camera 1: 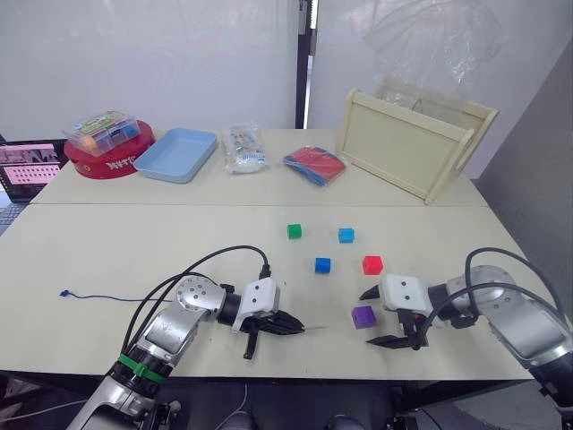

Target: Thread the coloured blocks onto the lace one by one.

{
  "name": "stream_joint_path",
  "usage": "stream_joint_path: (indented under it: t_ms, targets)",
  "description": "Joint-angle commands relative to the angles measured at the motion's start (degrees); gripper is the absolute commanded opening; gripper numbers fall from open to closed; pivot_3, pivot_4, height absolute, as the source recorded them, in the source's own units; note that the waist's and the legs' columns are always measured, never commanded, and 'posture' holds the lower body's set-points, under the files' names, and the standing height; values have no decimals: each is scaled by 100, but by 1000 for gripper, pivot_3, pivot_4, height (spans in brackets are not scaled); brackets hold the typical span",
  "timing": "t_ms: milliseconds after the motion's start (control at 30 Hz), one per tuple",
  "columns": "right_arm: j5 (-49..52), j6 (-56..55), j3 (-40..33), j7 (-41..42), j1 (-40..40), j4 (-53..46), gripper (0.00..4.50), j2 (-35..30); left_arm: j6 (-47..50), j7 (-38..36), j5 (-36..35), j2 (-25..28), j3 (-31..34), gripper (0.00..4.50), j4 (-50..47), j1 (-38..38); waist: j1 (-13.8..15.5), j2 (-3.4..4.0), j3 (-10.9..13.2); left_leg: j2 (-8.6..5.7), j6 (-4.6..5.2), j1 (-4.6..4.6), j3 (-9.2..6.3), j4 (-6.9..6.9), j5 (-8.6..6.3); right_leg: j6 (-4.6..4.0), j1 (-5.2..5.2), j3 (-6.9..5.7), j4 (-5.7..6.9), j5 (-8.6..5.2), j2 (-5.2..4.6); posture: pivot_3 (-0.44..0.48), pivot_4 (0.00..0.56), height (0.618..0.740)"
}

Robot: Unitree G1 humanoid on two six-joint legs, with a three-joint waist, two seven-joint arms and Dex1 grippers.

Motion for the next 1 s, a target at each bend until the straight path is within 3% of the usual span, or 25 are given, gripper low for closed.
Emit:
stream_joint_path:
  t_ms: [33, 100, 200, 467, 1000]
  targets:
    - [-39, -94, -65, 133, -152, 108, 2955, 143, -65, 52, 11, -24, 32, 0, -94, -110, -6, 0, 0, 0, 0, 0, 0, 0, 0, 0, 0, 0, 0, 0, 0, 0, 150, 740]
    - [-127, -133, -22, 182, -172, 159, 2406, 213, -69, 59, 38, -36, 18, 0, -56, -125, -4, 0, 0, 1, 0, 2, 0, 0, 0, 0, 0, 0, 2, 0, 0, 0, 150, 740]
    - [-62, 12, -58, 221, -204, 73, 1206, 348, -72, 84, 75, -67, -1, 0, -10, -165, -7, 0, 0, 0, 0, 2, 0, 0, 0, 0, 0, 0, 2, 0, 0, 0, 150, 740]
    - [230, 1536, -119, -116, -188, -859, 1173, 569, 40, 275, 286, -98, -27, 0, 49, -327, -1, 0, 0, 0, -1, 1, 0, 2, 1, 0, 0, 0, 3, 0, 0, 0, 150, 740]
    - [-93, 1917, 224, -425, -199, -1128, 1173, 648, 908, 315, 436, -69, -386, 0, -275, -507, -7, 0, 0, -1, -1, 1, -2, 2, 0, 0, 0, -1, 4, 0, 1, 0, 150, 740]
